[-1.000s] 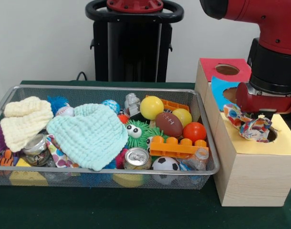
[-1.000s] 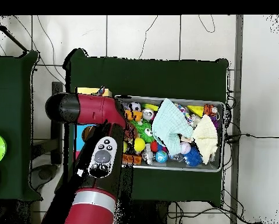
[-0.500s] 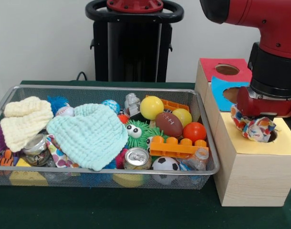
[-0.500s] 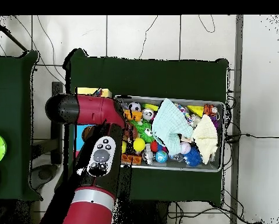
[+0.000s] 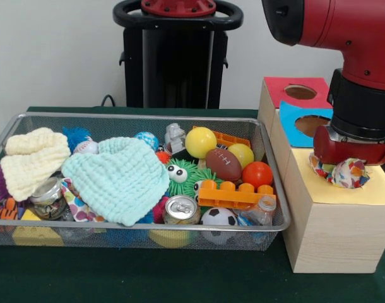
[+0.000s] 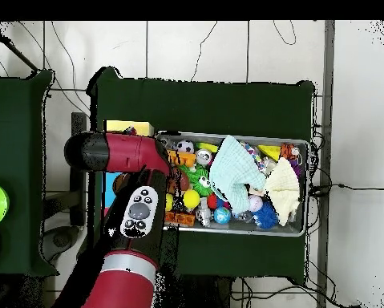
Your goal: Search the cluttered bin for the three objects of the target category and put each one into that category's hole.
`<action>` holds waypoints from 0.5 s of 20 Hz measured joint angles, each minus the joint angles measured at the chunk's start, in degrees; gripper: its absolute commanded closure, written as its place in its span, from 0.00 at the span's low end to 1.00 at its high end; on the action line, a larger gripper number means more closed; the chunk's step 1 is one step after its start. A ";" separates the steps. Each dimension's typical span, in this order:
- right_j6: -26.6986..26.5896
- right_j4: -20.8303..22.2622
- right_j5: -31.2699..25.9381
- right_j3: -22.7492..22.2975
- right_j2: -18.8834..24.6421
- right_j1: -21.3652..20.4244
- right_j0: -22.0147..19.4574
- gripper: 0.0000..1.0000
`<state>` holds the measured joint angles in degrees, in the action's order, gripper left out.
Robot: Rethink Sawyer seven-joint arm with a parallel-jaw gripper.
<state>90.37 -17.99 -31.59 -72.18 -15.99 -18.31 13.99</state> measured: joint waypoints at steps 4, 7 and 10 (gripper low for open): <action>0.00 -0.20 0.20 0.14 -0.05 0.88 0.38 1.00; 0.00 -0.28 0.20 0.16 -0.06 0.90 0.45 1.00; 0.00 -0.33 0.19 0.15 -0.05 0.90 0.45 1.00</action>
